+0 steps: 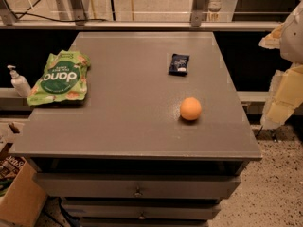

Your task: Move rxbar blueberry near green rice chip bag

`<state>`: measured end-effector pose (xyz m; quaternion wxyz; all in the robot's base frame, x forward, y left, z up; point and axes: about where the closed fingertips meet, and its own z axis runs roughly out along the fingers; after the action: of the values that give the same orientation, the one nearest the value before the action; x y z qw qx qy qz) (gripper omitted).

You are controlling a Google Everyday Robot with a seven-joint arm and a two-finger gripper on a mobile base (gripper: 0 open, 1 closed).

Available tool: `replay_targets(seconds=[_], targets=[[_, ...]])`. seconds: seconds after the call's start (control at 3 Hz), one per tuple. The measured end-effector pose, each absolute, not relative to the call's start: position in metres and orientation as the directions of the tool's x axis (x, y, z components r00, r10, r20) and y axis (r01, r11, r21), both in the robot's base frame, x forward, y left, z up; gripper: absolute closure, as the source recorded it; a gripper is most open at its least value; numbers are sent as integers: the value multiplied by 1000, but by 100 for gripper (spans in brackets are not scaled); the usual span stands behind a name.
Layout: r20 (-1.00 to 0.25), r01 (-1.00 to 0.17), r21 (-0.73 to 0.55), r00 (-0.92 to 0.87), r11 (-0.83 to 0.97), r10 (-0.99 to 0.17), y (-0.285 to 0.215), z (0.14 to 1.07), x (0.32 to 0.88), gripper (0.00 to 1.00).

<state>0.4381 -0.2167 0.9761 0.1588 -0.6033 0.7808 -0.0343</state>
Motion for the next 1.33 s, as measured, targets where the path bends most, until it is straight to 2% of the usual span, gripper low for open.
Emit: replay_targets(seconds=[0.67, 1.33], targets=[[-235, -926, -276, -196, 258, -952, -209, 978, 450, 0], [-300, -911, -328, -152, 251, -942, -178, 967, 529, 0]])
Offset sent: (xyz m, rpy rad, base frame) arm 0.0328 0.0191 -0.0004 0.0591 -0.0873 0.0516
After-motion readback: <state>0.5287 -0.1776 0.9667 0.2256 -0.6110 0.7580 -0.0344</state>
